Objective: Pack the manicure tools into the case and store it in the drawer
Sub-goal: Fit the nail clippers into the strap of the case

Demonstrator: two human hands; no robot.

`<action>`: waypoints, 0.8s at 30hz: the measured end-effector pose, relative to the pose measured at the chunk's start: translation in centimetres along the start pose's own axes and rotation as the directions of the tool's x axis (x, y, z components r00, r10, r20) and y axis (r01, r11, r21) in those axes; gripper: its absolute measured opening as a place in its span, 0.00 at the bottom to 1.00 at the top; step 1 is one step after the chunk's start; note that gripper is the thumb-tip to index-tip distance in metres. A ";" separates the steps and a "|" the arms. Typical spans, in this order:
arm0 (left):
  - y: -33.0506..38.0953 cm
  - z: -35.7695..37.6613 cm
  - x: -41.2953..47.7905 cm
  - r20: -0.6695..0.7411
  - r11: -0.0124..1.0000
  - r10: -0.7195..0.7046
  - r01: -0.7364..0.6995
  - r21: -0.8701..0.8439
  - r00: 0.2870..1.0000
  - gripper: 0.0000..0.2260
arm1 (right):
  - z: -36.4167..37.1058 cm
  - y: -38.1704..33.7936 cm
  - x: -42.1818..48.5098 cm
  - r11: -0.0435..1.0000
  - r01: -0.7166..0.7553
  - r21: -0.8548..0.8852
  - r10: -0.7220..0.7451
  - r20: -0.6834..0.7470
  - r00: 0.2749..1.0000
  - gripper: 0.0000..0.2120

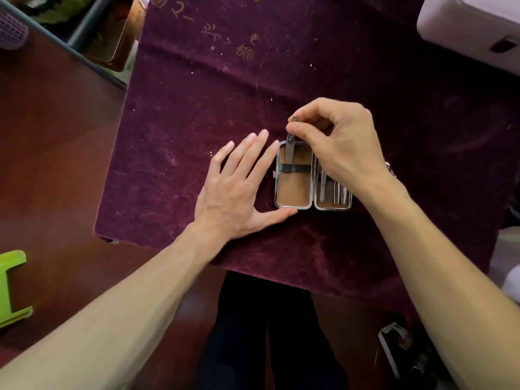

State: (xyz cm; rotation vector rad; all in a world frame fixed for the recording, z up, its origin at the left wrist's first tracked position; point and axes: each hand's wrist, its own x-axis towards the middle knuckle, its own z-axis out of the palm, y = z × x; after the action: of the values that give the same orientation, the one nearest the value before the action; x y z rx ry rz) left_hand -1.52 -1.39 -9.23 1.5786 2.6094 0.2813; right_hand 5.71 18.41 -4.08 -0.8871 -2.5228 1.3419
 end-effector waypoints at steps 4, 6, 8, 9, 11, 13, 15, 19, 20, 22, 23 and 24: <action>0.0 0.3 -0.1 -0.021 1.000 -0.009 0.009 0.004 1.000 0.47 | 0.2 0.2 -0.1 1.000 0.007 0.000 -0.007 0.009 1.000 0.02; -0.1 0.4 -0.1 -0.029 1.000 -0.011 0.011 0.000 1.000 0.47 | 0.1 0.2 -0.2 1.000 0.008 -0.012 -0.008 0.001 1.000 0.04; -0.1 0.4 -0.1 -0.026 1.000 -0.008 0.008 0.007 1.000 0.46 | 0.1 0.1 -0.3 1.000 0.011 -0.021 -0.011 -0.006 1.000 0.05; -0.1 0.4 -0.1 -0.024 1.000 -0.004 0.004 0.010 1.000 0.46 | 0.1 0.0 -0.3 1.000 0.015 -0.025 -0.015 -0.005 1.000 0.05; -0.1 0.4 -0.2 -0.024 1.000 0.003 -0.003 0.012 1.000 0.46 | 0.2 -0.1 -0.5 0.999 0.022 -0.038 -0.022 0.004 1.000 0.05; -0.1 0.4 -0.2 -0.027 1.000 0.003 -0.003 0.013 1.000 0.46 | 0.1 -0.2 -0.5 0.998 0.024 -0.062 -0.022 0.018 1.000 0.05; -0.1 0.4 -0.2 -0.025 1.000 0.002 -0.002 0.015 1.000 0.46 | 0.0 -0.2 -0.5 0.996 0.019 -0.090 -0.017 0.028 0.999 0.05; -0.2 0.6 -0.2 -0.025 1.000 0.004 -0.004 0.014 1.000 0.46 | -0.2 -0.1 -0.8 0.994 0.002 -0.113 0.006 0.073 0.997 0.04; -0.2 0.6 -0.2 -0.024 1.000 0.005 -0.005 0.014 1.000 0.46 | -0.1 0.0 -0.9 0.994 -0.003 -0.113 0.013 0.088 0.996 0.04; -0.3 0.6 -0.2 -0.016 1.000 0.007 -0.006 0.018 1.000 0.46 | -0.2 0.0 -0.9 0.994 -0.008 -0.111 0.019 0.101 0.995 0.05; -0.3 0.6 -0.2 -0.015 1.000 0.007 -0.007 0.020 1.000 0.46 | -0.3 0.0 -0.9 0.994 -0.007 -0.111 0.018 0.104 0.994 0.05; -0.3 0.6 -0.2 -0.016 1.000 0.009 -0.009 0.021 1.000 0.46 | -0.3 -0.1 -0.8 0.994 -0.007 -0.111 0.019 0.111 0.994 0.05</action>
State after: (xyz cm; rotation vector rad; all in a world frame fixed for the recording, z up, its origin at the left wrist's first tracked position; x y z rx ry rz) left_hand -1.56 -1.60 -9.83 1.6016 2.6257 0.2695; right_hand 6.51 18.15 -3.71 -0.8733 -2.7037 1.3018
